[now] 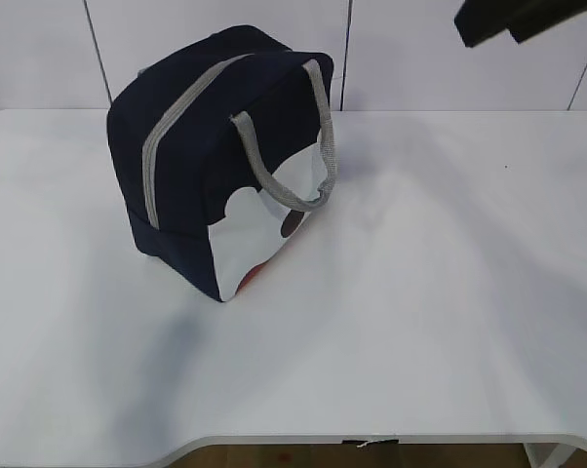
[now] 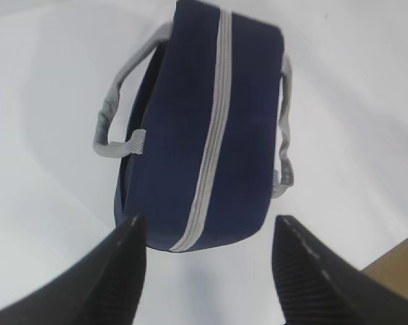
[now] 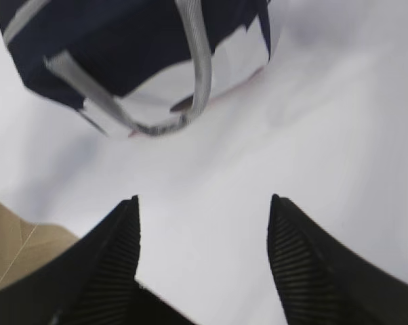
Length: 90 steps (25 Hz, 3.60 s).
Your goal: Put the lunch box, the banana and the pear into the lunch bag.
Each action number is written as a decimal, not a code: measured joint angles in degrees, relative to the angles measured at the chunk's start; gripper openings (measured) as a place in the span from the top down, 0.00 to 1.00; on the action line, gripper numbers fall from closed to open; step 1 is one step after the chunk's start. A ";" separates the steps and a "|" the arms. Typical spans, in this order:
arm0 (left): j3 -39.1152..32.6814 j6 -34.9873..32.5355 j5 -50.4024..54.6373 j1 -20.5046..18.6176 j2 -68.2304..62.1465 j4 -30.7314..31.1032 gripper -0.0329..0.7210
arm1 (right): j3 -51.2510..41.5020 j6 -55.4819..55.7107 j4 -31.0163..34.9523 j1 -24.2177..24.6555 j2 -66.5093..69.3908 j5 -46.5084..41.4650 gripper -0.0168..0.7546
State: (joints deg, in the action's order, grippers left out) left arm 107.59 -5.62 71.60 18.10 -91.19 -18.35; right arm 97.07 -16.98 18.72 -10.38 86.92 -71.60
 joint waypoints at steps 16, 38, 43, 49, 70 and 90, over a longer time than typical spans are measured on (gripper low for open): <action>-34.99 0.84 0.34 0.00 39.49 8.22 0.38 | -30.68 7.09 -5.07 -0.02 -30.70 -0.13 0.36; -74.67 0.94 -1.89 0.00 78.15 14.76 0.38 | -58.01 12.03 -16.12 -0.02 -69.14 1.20 0.36; -76.12 1.05 -5.67 0.00 78.13 14.98 0.39 | -66.99 12.83 -17.83 -0.02 -72.55 2.94 0.36; -77.65 1.05 -7.91 0.00 78.13 15.11 0.39 | -69.14 14.48 -18.72 -0.02 -73.96 5.62 0.36; -77.65 1.05 -8.24 -4.46 80.62 15.12 0.44 | -69.14 14.81 -18.72 1.66 -76.07 6.30 0.36; -77.70 1.05 -7.83 -16.08 90.59 15.22 0.53 | -69.14 14.81 -18.72 7.96 -87.84 6.18 0.36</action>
State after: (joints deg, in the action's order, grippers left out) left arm 29.89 -4.57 63.77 2.02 -0.60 -3.13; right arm 27.94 -2.17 0.00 -2.42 -0.91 -65.42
